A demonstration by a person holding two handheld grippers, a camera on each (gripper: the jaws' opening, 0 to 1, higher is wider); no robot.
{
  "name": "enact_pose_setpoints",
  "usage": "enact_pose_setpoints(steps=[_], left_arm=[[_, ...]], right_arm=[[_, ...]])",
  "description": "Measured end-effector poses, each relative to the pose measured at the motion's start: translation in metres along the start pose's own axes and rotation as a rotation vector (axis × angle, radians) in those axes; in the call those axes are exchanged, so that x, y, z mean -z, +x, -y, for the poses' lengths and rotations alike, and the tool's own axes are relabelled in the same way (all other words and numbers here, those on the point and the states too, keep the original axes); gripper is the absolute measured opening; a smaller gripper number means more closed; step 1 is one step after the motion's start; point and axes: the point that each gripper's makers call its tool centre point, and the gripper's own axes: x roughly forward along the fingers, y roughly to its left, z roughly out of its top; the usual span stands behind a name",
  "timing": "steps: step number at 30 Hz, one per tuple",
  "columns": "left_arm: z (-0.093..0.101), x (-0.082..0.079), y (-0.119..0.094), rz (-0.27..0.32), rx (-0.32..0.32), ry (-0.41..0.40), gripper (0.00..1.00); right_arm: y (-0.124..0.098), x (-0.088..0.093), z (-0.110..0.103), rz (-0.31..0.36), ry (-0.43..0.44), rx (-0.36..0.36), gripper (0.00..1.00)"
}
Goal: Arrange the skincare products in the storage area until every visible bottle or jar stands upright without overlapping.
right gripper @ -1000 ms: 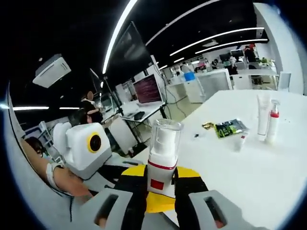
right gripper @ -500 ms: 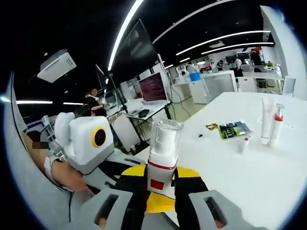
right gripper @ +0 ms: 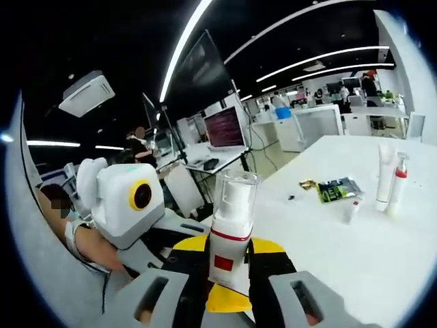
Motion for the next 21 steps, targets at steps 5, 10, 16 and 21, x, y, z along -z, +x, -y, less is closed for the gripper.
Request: enact_pose_setpoints(steps=[5, 10, 16, 21], left_arm=[[0.0029, -0.0026, -0.0024, 0.013, 0.006, 0.002, 0.31], [0.0004, 0.0037, -0.0028, -0.002, 0.000, -0.010, 0.26], [0.0018, 0.0023, -0.0021, 0.003, -0.001, 0.011, 0.26], [0.0013, 0.0041, -0.0022, -0.011, -0.005, 0.019, 0.27]], right_arm=[[0.0001, 0.0007, -0.0036, -0.002, -0.001, -0.016, 0.14], [-0.0010, 0.0000, -0.0047, 0.005, -0.008, -0.017, 0.14], [-0.0027, -0.0012, -0.0011, 0.012, -0.003, -0.006, 0.14], [-0.0053, -0.0046, 0.0035, 0.024, -0.007, 0.011, 0.14]])
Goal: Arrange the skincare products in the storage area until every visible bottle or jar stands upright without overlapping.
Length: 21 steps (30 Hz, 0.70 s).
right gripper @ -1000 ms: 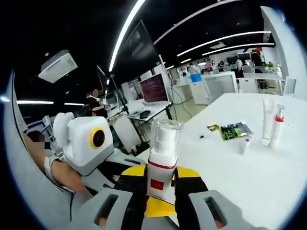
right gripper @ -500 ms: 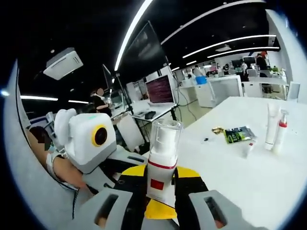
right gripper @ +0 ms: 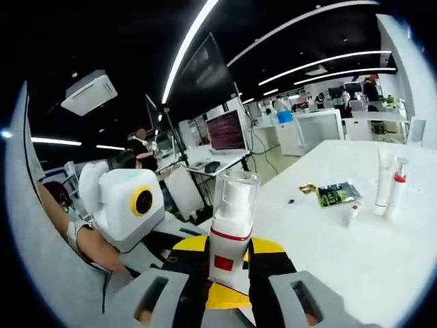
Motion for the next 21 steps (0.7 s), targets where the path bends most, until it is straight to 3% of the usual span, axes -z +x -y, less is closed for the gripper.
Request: enact_pose_setpoints(steps=[6, 13, 16, 21], left_arm=[[-0.003, -0.004, -0.002, 0.007, 0.002, -0.005, 0.30], [-0.016, -0.003, -0.009, -0.020, -0.032, 0.047, 0.35], [-0.028, 0.002, -0.014, -0.058, -0.072, 0.130, 0.37], [-0.035, 0.001, -0.018, -0.051, -0.088, 0.123, 0.42]], right_arm=[[-0.005, -0.007, 0.012, 0.026, 0.024, 0.028, 0.14], [-0.011, -0.013, 0.032, 0.039, 0.042, 0.063, 0.14], [-0.013, -0.017, 0.038, 0.045, 0.038, 0.078, 0.14], [-0.015, -0.021, 0.049, 0.050, 0.034, 0.096, 0.14]])
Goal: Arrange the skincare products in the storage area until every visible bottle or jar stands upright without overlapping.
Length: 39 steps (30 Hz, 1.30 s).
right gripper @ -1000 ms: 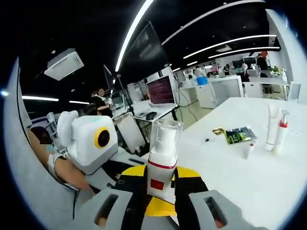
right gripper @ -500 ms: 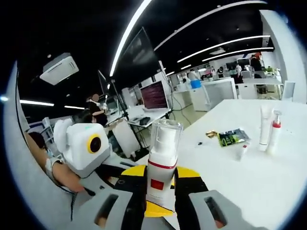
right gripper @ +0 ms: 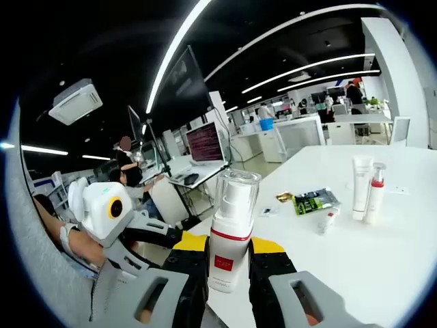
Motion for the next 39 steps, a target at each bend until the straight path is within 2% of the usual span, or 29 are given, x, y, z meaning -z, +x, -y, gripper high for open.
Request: enact_pose_setpoints(steps=[5, 11, 13, 14, 18, 21, 25, 34, 39], left_arm=[[-0.018, 0.006, -0.001, -0.009, -0.063, -0.036, 0.43], [-0.033, 0.010, -0.003, -0.022, -0.128, -0.034, 0.43], [-0.038, 0.015, -0.002, -0.041, -0.149, -0.037, 0.43], [-0.043, 0.017, -0.004, -0.050, -0.175, -0.014, 0.42], [-0.052, 0.025, -0.005, -0.096, -0.201, 0.006, 0.41], [-0.057, 0.028, -0.008, -0.093, -0.210, -0.026, 0.42], [-0.060, 0.033, -0.008, -0.118, -0.210, 0.006, 0.42], [-0.072, 0.036, -0.007, -0.123, -0.230, -0.015, 0.42], [-0.072, 0.043, -0.004, -0.121, -0.216, -0.081, 0.42]], right_arm=[[0.000, -0.004, 0.009, 0.006, -0.003, 0.015, 0.14], [0.001, -0.009, 0.018, 0.011, -0.011, 0.029, 0.14], [0.001, -0.010, 0.021, 0.012, -0.011, 0.034, 0.14], [0.001, -0.010, 0.023, 0.011, -0.011, 0.035, 0.14], [0.003, -0.012, 0.025, 0.011, -0.016, 0.039, 0.14], [0.004, -0.015, 0.027, 0.016, -0.016, 0.042, 0.14], [0.007, -0.017, 0.029, 0.016, -0.022, 0.041, 0.14], [0.009, -0.022, 0.031, 0.021, -0.028, 0.043, 0.14], [0.010, -0.022, 0.034, 0.018, -0.030, 0.047, 0.14]])
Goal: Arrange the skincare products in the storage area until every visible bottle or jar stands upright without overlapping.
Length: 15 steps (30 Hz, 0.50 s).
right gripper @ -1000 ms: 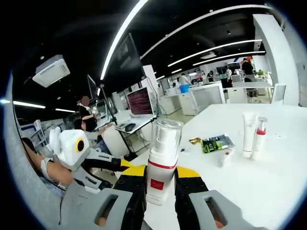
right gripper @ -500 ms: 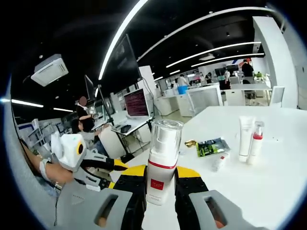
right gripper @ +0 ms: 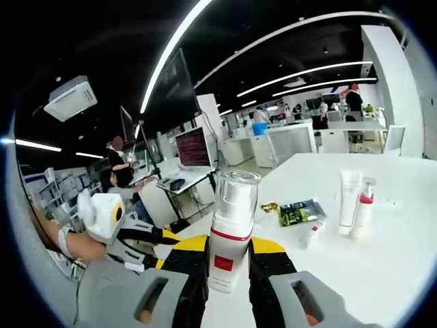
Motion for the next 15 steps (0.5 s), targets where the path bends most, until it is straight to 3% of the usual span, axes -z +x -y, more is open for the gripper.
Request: enact_pose_setpoints(steps=[7, 15], left_arm=[[0.002, 0.003, 0.004, -0.027, 0.023, -0.033, 0.43], [0.012, -0.014, 0.013, 0.006, 0.056, -0.058, 0.43]], right_arm=[[0.004, 0.001, 0.006, -0.008, -0.009, 0.010, 0.14], [0.013, -0.009, 0.017, -0.001, -0.028, 0.016, 0.14]])
